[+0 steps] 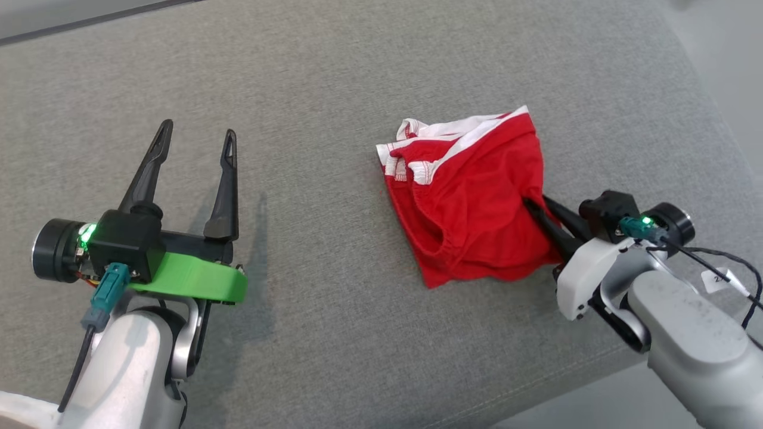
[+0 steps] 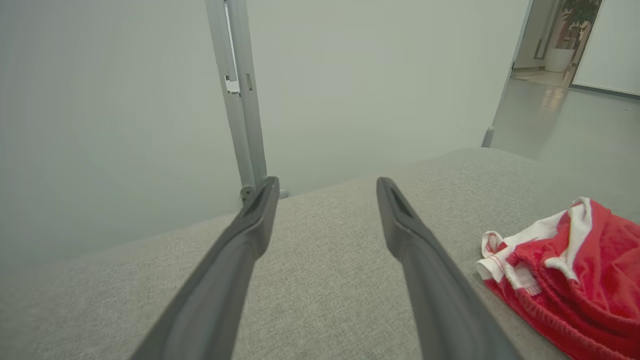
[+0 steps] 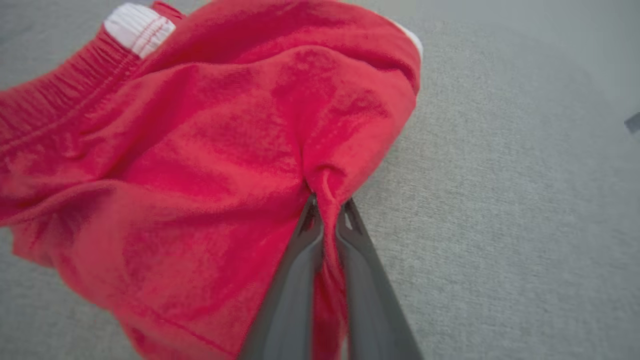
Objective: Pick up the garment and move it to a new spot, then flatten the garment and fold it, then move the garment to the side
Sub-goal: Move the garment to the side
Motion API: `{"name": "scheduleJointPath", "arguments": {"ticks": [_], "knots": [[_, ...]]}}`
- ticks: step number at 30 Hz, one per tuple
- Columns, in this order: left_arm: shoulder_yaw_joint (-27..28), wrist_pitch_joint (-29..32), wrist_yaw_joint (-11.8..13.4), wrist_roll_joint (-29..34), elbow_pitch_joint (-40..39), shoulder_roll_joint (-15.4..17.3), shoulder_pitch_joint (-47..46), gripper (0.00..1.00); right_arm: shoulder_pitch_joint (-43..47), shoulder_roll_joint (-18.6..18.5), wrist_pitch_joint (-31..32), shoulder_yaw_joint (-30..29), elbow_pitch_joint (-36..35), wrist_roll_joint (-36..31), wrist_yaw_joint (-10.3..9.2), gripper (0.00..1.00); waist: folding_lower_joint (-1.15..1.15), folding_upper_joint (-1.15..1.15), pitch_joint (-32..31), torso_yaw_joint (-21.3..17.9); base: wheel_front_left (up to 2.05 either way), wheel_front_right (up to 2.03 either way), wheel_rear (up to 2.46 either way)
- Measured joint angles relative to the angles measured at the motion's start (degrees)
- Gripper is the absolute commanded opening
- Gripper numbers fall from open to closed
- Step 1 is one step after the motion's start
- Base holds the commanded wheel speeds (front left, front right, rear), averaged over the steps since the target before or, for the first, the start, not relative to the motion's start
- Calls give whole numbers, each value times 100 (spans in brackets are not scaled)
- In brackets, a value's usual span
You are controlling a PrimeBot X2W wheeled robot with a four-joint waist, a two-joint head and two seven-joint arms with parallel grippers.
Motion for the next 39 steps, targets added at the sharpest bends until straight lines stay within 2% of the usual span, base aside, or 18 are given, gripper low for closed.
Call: {"name": "scheduleJointPath", "arguments": {"ticks": [8,13,18,24,25,26,27,31,36,39], "knots": [[-48,310,0,105,-421,191,-155,100,-1098,-710,-439,326,610,200,0,0,0,0,473,-419,0,0,0],[-58,458,-18,193,-693,325,-270,100,-1709,-1150,-588,431,995,181,1,0,0,0,880,-449,0,0,0],[-57,565,-36,259,-879,437,-403,100,-2120,-1607,-641,151,1489,297,0,0,1,-1,1266,-425,0,0,0],[-89,628,-41,299,-994,490,-519,100,-2316,-1580,-666,-123,1862,391,0,0,1,-1,1629,-367,0,0,0],[-96,630,-42,300,-1000,492,-537,100,-2336,-1540,-666,-177,1911,413,0,12,1,0,1674,-356,0,0,0],[-105,631,-43,300,-1002,495,-561,100,-2358,-1512,-666,-220,1959,447,0,46,1,0,1715,-344,0,0,0],[-112,632,-43,300,-1003,499,-580,100,-2365,-1482,-666,-266,1995,474,0,100,1,0,1748,-331,0,0,0],[-132,636,-44,301,-999,513,-611,100,-2362,-1435,-667,-483,2130,499,0,100,0,-1,1817,-270,0,0,0],[-133,548,-32,277,-866,508,-590,100,-2096,-1483,-668,-1513,1777,552,0,100,0,0,1676,-245,0,0,0],[-134,468,16,232,-776,470,-503,100,-1841,-1394,-670,-2419,1262,465,0,100,0,-1,1527,-250,0,0,0]]}}
